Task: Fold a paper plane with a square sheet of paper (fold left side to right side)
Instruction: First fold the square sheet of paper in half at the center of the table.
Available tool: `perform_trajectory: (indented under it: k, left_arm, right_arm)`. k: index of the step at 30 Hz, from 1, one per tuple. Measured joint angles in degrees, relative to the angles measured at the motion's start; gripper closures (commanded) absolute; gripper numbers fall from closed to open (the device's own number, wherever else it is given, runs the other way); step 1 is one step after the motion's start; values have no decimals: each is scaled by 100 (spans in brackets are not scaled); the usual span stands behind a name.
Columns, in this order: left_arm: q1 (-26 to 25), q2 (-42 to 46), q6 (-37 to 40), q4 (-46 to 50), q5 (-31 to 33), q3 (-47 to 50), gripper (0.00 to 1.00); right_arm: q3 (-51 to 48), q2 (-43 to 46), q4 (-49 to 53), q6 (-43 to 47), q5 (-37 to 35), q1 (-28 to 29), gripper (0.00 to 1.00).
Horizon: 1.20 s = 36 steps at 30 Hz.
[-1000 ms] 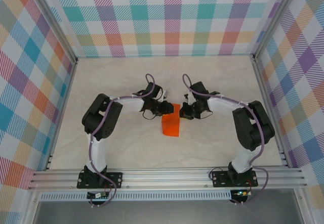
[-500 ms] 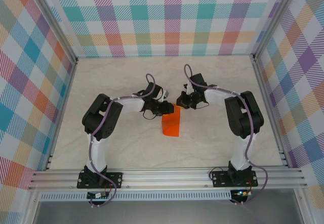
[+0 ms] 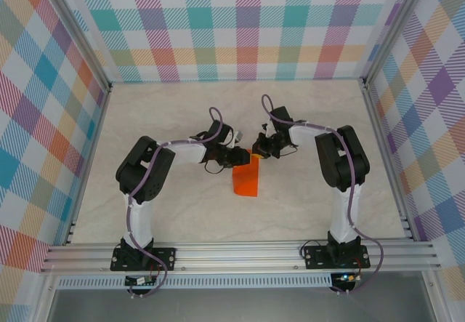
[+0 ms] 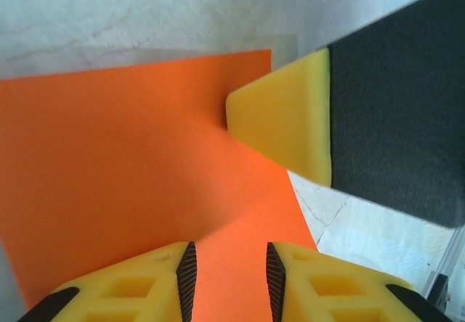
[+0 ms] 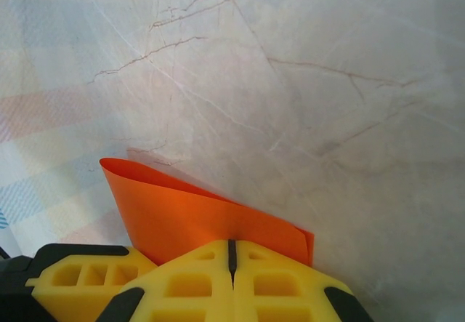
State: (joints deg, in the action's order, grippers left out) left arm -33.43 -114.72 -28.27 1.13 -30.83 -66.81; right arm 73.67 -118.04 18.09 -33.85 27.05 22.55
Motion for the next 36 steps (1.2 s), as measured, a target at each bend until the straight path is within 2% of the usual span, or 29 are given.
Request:
perform_trajectory:
  k: [21, 36]
  left_arm:
    - [-181, 284, 210, -415, -304, 592, 67]
    - [-321, 793, 282, -1097, -407, 1539, 67]
  right_arm:
    - [57, -2, 107, 22, -107, 37, 100]
    - [83, -2, 286, 26, -101, 76, 100]
